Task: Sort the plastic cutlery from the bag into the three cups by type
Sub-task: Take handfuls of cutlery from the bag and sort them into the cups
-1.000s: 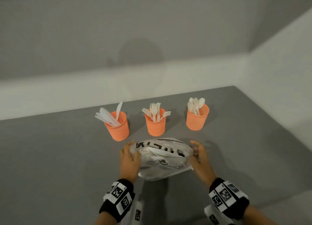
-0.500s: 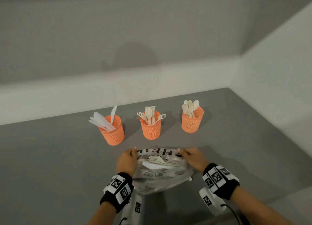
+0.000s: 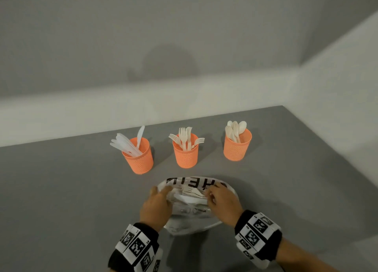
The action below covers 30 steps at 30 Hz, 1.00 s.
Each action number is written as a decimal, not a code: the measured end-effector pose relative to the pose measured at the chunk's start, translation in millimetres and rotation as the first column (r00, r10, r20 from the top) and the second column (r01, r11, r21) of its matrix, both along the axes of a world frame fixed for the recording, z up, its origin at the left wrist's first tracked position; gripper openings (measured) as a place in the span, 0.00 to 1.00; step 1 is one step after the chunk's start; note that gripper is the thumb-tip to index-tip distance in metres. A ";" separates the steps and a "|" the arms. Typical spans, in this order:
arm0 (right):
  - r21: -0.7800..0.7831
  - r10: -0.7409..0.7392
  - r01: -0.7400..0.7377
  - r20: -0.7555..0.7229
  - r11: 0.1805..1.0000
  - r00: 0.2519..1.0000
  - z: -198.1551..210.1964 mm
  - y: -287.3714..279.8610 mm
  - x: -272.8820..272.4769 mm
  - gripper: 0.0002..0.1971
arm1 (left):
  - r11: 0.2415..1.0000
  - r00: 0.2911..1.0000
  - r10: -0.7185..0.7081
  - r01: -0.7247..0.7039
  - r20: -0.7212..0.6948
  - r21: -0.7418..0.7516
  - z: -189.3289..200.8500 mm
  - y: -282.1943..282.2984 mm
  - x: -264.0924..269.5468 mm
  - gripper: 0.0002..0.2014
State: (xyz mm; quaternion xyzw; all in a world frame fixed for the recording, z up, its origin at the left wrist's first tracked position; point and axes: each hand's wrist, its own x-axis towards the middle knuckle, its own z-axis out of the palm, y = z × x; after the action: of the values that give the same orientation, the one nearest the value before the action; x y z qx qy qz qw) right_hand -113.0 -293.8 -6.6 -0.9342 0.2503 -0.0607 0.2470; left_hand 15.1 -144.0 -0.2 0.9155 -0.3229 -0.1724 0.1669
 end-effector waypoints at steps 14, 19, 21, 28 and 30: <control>-0.154 -0.072 0.029 -0.277 0.988 0.958 -0.7 -18.8 -14.6 0.39 | 0.949 0.997 -0.075 0.061 -0.034 -0.309 -4.4 -34.5 -5.6 0.25; -0.036 0.123 -0.149 -0.396 0.988 0.910 8.9 -35.4 -0.2 0.41 | 0.966 0.989 -0.123 0.101 -0.078 -0.240 -2.8 -37.7 -6.0 0.28; 0.011 0.159 -0.168 -0.395 0.986 0.905 14.4 -40.7 4.2 0.44 | 0.963 0.988 -0.125 0.099 -0.092 -0.249 -4.0 -36.4 -6.1 0.28; -0.020 0.153 -0.180 -0.445 0.983 0.883 17.0 -46.5 8.7 0.38 | 0.968 0.987 -0.115 0.086 -0.113 -0.235 -6.4 -34.0 -2.9 0.26; -0.003 0.151 -0.169 -0.437 0.986 0.887 14.8 -46.5 9.8 0.35 | 0.970 0.987 -0.115 0.086 -0.115 -0.226 -4.9 -33.7 -1.0 0.26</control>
State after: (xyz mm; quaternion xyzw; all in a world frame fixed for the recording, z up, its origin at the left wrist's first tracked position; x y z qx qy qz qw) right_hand -103.2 -340.3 8.1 -0.9463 0.2201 0.1652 0.1699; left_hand 14.0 -177.7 -5.1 0.8610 -0.3747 -0.2018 0.2785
